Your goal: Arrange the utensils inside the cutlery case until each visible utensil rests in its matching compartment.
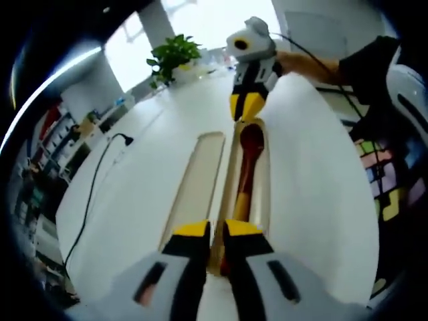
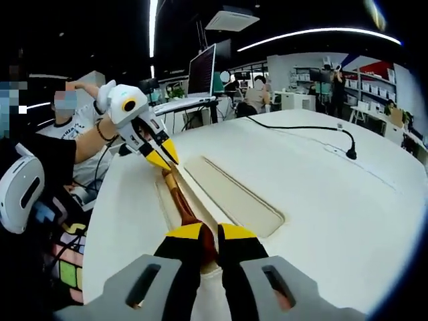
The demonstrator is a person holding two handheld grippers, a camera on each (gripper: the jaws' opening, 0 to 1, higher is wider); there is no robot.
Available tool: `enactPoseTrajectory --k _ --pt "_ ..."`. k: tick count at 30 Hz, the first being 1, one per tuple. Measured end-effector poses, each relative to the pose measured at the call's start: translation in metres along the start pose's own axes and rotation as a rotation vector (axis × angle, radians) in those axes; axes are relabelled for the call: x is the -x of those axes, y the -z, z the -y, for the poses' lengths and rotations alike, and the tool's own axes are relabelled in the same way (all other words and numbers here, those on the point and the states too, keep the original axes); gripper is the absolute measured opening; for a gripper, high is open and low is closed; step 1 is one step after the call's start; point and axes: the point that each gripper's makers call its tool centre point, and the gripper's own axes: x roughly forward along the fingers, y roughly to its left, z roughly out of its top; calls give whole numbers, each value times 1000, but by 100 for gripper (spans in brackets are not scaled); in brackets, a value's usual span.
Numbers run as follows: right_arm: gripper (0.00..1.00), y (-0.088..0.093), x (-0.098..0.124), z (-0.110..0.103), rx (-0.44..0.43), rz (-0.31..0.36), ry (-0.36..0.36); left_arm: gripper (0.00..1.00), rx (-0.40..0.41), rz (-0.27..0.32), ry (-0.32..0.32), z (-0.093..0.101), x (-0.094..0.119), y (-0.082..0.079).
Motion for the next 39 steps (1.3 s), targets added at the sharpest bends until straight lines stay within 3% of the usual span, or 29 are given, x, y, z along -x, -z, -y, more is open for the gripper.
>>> enactPoseTrajectory --k 2,8,11,13,19,21,25,28,32,37,39 --pt "7 -4 3 12 46 8 70 6 60 9 -33 -9 5 1" --pt "6 -7 6 26 14 33 102 6 185 14 -75 -28 13 11" --pt "6 -12 10 45 50 58 205 6 264 19 -100 -39 15 19" --pt "6 -10 10 50 45 54 214 6 334 23 -119 -47 14 27" --pt "6 2 4 60 12 10 226 9 521 17 -78 -50 9 46" --pt "9 7 1 62 -4 -5 228 15 541 -10 -29 -44 8 51" --pt "9 11 -2 69 -35 -33 220 16 591 2 -53 -51 10 51" --pt "9 15 -4 75 -73 -61 224 17 709 -17 -13 -46 7 55" --pt "9 18 -8 80 -86 -94 226 17 867 9 51 -32 1 47" --pt "9 20 -13 83 -138 -105 213 17 879 -6 57 -27 -5 51" --pt "9 20 -14 83 -148 -109 214 20 920 -18 64 -25 -7 52"
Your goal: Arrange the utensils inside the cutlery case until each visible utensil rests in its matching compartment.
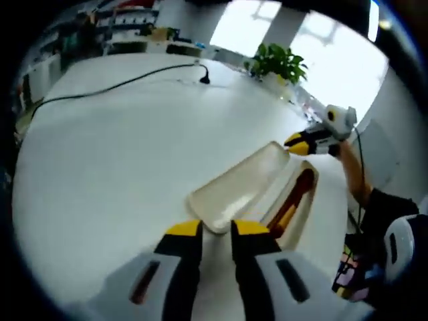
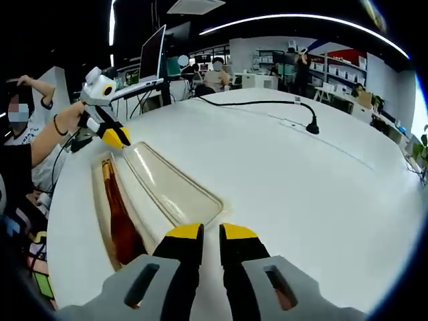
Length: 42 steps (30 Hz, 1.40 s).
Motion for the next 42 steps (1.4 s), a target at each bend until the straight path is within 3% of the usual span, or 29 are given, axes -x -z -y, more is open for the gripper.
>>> enactPoseTrajectory --k 4,11,14,17,19,22,26,29,31,35,38,42 --pt "8 1 -5 -5 -72 13 16 20 24 -1 22 -4 0 -3" --pt "7 2 -7 -6 -73 -19 102 20 73 14 34 0 -2 -3" --pt "6 3 -8 -8 -49 -28 129 17 80 33 54 -10 1 -5" --pt "6 3 -7 -8 -62 -27 135 18 215 66 125 -9 4 -10" --pt "6 4 -7 -7 -72 -16 131 17 251 89 163 -9 6 -14" --pt "5 4 -7 -6 -99 0 124 12 338 144 283 7 11 -26" --pt "5 5 -8 -9 -102 8 123 13 301 131 259 6 7 -23" --pt "5 6 -7 -11 -99 15 132 12 381 200 340 15 12 -36" --pt "5 7 -6 -11 -98 21 138 11 431 210 395 24 16 -39" --pt "4 6 -7 -10 -107 31 145 12 388 199 408 42 12 -35" --pt "4 6 -6 -9 -111 37 152 12 417 210 471 54 13 -39" --pt "4 5 -5 -7 -119 43 150 8 415 214 436 48 11 -40"
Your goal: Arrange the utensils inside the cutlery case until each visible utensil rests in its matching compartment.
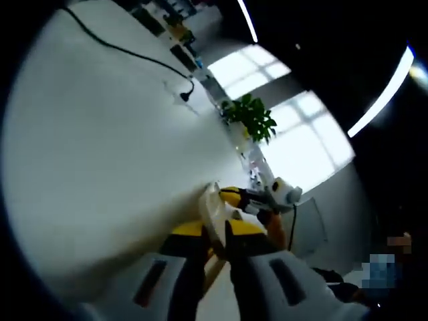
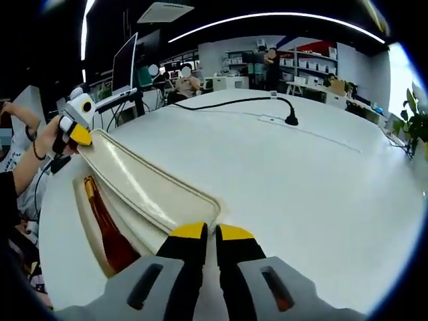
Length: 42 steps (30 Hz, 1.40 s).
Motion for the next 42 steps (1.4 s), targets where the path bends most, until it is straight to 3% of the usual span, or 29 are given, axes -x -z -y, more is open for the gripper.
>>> enactPoseTrajectory --k 3,5,6,7,8,13,19,22,25,28,31,32,34,37,40,42 --pt "5 -1 1 -1 10 -2 -3 4 37 22 15 0 2 -4" --pt "5 -1 2 -2 13 -6 -9 4 -102 -11 -81 -18 4 -1" --pt "5 -1 2 -1 17 -7 -8 3 -78 11 -29 -8 0 -1" --pt "5 -2 3 1 17 0 -5 3 -31 -6 -7 -6 0 1" --pt "5 -1 2 1 -3 -3 -14 3 -68 0 -32 -10 0 0" --pt "5 0 4 -4 -45 13 -60 3 -95 4 -17 -7 2 -1" --pt "4 -3 6 -6 4 35 -85 3 -213 35 9 0 5 -1" --pt "5 -10 12 -6 20 78 -93 3 -267 42 26 2 7 1" --pt "8 -20 18 -3 121 128 -78 3 -328 78 60 7 9 1" --pt "12 -28 27 -1 153 158 -67 3 -453 116 79 16 8 2" --pt "17 -41 41 0 255 210 -27 3 -554 138 108 27 11 1" --pt "17 -45 46 0 279 226 -18 3 -625 147 105 31 10 4" --pt "19 -51 56 -2 312 254 -3 3 -746 144 93 38 8 10" --pt "21 -57 65 -8 403 272 8 3 -856 132 106 46 10 13" --pt "21 -57 70 -27 490 278 -35 3 -947 161 114 57 14 7" --pt "22 -56 69 -40 552 273 -67 3 -1058 140 115 64 16 8"
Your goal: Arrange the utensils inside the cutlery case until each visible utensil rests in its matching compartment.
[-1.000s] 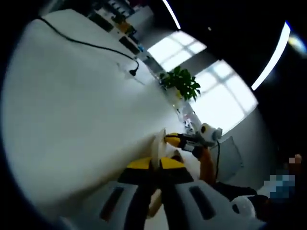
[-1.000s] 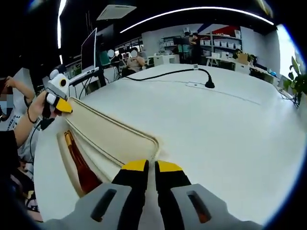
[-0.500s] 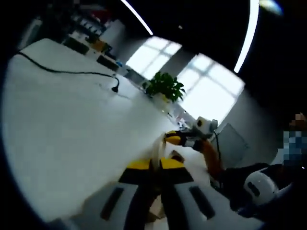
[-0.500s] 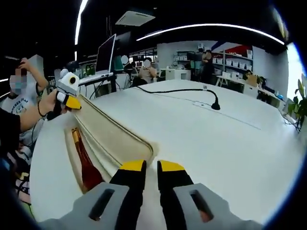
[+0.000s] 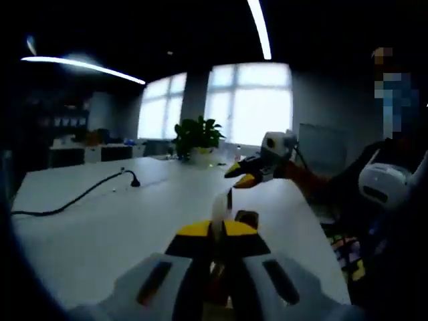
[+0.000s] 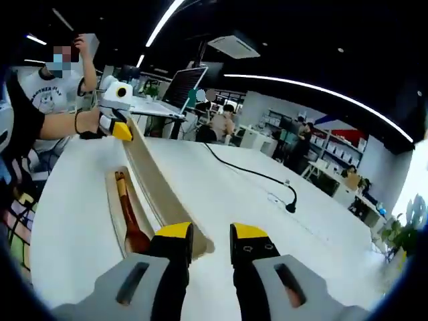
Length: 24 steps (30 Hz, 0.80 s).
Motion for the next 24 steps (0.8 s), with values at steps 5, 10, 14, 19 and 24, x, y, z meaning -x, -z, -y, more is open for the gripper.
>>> enactPoseTrajectory --k 5,10,14,19,24 --pt "22 -5 -2 -16 302 -30 -45 3 -184 -34 -7 3 5 -12" --pt "20 -8 -7 -26 275 -5 -96 3 -314 -15 -5 7 6 -26" --pt "14 -3 -10 -23 300 -11 -96 3 -421 19 -5 11 12 -32" --pt "10 -7 -9 -28 299 61 -117 3 -474 82 23 19 16 -35" --pt "6 3 -11 -35 303 31 -157 4 -520 73 46 29 13 -32"
